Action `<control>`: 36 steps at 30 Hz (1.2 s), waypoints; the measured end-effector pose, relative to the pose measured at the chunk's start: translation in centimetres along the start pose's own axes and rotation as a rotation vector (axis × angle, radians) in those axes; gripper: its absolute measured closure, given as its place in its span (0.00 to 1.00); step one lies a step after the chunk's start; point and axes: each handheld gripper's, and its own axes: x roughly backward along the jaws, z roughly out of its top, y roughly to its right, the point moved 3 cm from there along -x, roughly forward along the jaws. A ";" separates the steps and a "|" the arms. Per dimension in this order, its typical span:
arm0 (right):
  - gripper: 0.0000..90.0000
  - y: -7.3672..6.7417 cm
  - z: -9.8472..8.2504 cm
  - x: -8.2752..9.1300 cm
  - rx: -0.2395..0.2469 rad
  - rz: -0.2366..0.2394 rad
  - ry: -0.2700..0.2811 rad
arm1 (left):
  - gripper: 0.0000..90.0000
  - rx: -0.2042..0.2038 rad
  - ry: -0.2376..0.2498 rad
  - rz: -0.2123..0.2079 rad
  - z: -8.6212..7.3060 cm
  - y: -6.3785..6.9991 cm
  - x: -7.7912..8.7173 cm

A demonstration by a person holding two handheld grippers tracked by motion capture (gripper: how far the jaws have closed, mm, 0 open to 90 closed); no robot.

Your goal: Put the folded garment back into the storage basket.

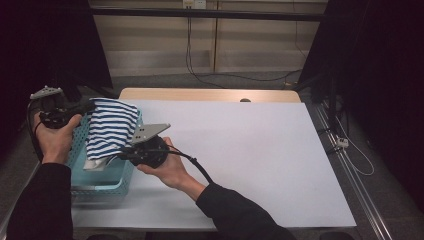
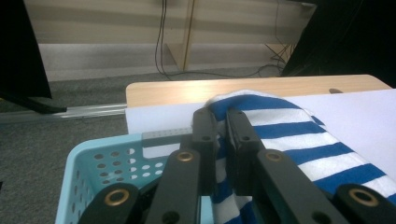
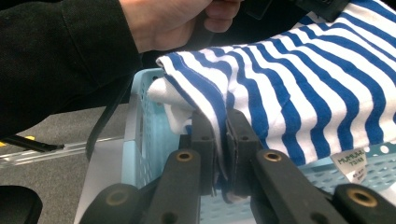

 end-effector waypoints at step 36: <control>0.94 -0.4 -1.5 -4.7 -0.026 0.034 -0.054 | 0.93 -0.012 -0.113 0.044 -2.4 -3.1 -0.9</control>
